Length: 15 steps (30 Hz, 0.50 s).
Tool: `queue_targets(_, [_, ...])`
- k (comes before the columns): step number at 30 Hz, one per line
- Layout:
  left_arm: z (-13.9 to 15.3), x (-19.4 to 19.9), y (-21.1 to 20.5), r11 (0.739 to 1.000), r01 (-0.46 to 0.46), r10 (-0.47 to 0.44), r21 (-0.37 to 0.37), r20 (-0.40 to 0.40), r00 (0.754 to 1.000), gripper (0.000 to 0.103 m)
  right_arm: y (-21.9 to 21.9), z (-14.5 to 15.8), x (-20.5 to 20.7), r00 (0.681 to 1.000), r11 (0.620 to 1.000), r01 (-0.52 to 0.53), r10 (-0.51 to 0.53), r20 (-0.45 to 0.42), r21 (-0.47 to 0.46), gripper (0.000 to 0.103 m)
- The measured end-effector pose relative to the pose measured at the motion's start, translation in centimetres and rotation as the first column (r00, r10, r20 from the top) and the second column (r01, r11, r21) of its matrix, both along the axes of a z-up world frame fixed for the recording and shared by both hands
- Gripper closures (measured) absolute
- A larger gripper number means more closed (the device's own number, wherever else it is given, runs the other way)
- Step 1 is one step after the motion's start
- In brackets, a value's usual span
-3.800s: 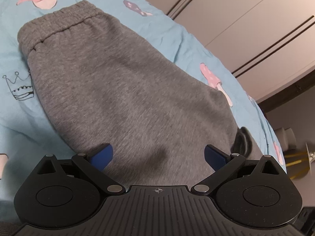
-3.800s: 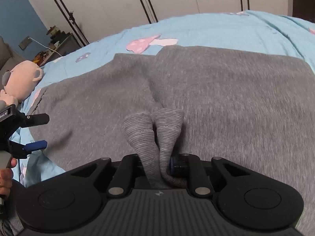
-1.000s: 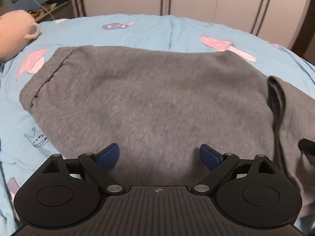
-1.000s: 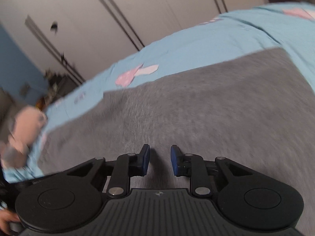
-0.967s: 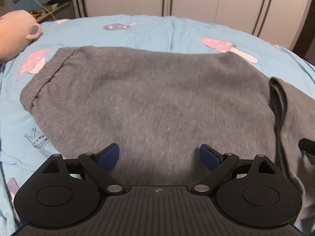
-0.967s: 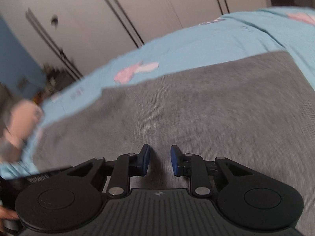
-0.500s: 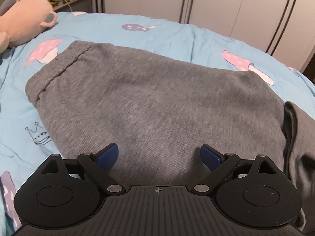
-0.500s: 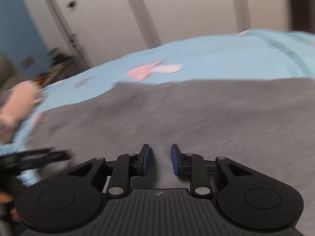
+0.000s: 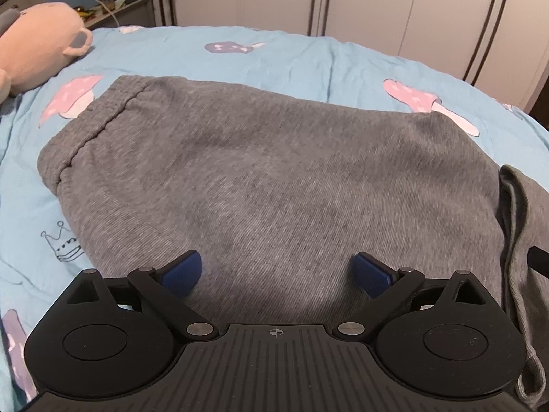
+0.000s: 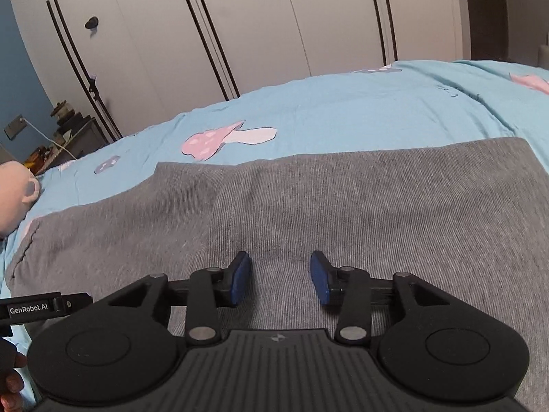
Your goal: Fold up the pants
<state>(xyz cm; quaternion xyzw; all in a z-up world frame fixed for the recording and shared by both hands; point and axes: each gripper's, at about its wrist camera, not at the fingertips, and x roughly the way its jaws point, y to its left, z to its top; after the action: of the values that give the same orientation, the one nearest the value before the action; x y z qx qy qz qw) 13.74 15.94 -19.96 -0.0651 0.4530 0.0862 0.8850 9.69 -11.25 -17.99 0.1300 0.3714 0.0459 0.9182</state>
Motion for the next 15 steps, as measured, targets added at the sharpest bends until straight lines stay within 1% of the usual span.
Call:
queue_targets(3, [0.0,0.0,-0.1,1.000,0.003,-0.003,0.007,-0.002,1.000,0.003,0.4,0.2,-0.3,1.000,0.999,-0.019,0.019,0.001,-0.032,0.062])
queue_targets(5, [-0.1,0.0,-0.2,1.000,0.006,-0.006,0.009,-0.004,1.000,0.003,0.6,0.3,-0.3,0.999,0.999,-0.036,0.036,-0.004,-0.020,0.061])
queue_targets(7, [-0.1,0.0,-0.1,1.000,0.005,-0.005,0.005,-0.004,1.000,0.003,-0.1,0.9,-1.1,0.998,0.997,-0.064,0.064,-0.006,0.041,0.061])
queue_targets(8, [-0.1,0.0,-0.1,1.000,0.004,-0.004,0.004,-0.005,1.000,0.003,-0.8,1.2,-1.4,0.997,0.992,-0.073,0.074,-0.003,0.101,0.061])
queue_targets(9, [-0.1,0.0,-0.1,1.000,0.004,-0.004,0.005,-0.006,1.000,0.003,-1.5,1.6,-1.8,0.999,0.988,-0.048,0.047,0.007,0.147,0.063])
queue_targets(10, [-0.1,0.0,-0.1,1.000,0.004,-0.004,0.006,-0.006,1.000,0.003,-2.2,2.0,-2.3,1.000,0.988,0.011,-0.014,0.019,0.157,0.063])
queue_targets(11, [-0.1,0.0,-0.1,1.000,0.005,-0.005,0.008,-0.007,1.000,0.003,-2.4,2.1,-2.7,0.997,0.989,0.069,-0.073,0.028,0.132,0.063])
queue_targets(12, [-0.1,0.0,-0.1,1.000,0.005,-0.005,0.010,-0.007,1.000,0.003,-2.6,2.3,-3.1,0.990,0.989,0.131,-0.134,0.038,0.071,0.063])
queue_targets(13, [-0.1,0.0,-0.2,1.000,0.006,-0.006,0.013,-0.008,1.000,0.003,-2.6,2.2,-3.2,0.987,0.988,0.157,-0.157,0.033,0.005,0.062])
queue_targets(14, [-0.1,0.0,-0.2,1.000,0.007,-0.007,0.016,-0.009,1.000,0.003,-2.3,1.9,-3.0,0.987,0.985,0.161,-0.160,0.017,-0.067,0.062])
queue_targets(15, [-0.1,0.0,-0.3,1.000,0.008,-0.007,0.018,-0.010,1.000,0.003,-1.6,1.5,-2.8,0.990,0.980,0.142,-0.143,0.000,-0.140,0.062])
